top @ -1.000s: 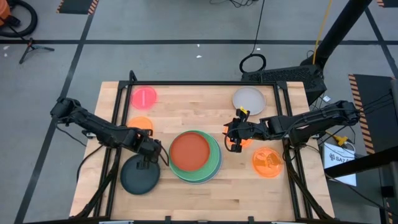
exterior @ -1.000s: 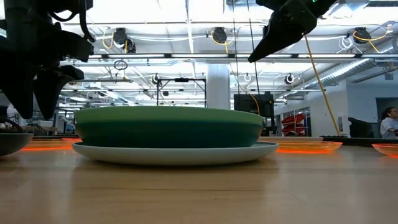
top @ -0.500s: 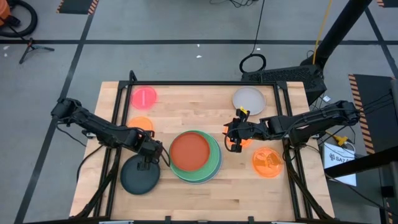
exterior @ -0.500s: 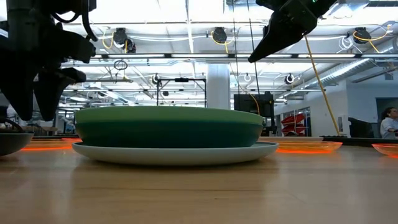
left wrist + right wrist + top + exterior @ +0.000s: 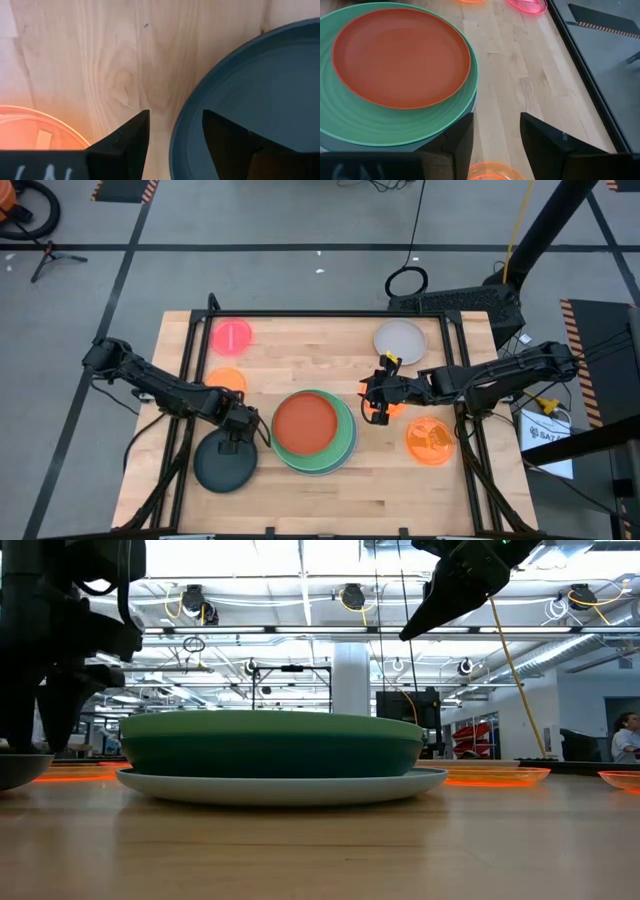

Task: Stack plastic plates
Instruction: Stack the black plate on the brown plate

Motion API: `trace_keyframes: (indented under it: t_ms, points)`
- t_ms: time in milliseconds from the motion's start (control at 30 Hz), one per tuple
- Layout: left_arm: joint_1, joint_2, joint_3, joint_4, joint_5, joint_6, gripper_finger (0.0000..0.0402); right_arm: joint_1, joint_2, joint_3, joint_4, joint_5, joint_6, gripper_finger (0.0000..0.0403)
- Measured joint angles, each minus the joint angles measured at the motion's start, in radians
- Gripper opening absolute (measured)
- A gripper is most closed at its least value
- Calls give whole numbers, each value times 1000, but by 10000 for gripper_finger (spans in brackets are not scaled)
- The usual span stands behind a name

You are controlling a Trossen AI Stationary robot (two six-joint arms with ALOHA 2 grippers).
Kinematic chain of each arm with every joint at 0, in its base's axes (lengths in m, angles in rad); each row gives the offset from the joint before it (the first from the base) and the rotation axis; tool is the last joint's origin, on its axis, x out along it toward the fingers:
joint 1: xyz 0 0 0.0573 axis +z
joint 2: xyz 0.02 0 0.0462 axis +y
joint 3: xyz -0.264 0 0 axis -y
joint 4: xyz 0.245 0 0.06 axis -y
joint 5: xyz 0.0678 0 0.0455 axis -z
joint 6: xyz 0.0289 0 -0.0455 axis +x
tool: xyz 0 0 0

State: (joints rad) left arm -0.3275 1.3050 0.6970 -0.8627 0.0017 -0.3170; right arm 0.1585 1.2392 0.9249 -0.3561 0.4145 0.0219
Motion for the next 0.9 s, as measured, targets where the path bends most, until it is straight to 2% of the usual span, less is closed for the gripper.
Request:
trace_keyframes:
  t_ms: [900]
  points:
    - [0, 26, -76, 128, 60, -9, 188, 0, 0, 0, 0, 0, 0, 155]
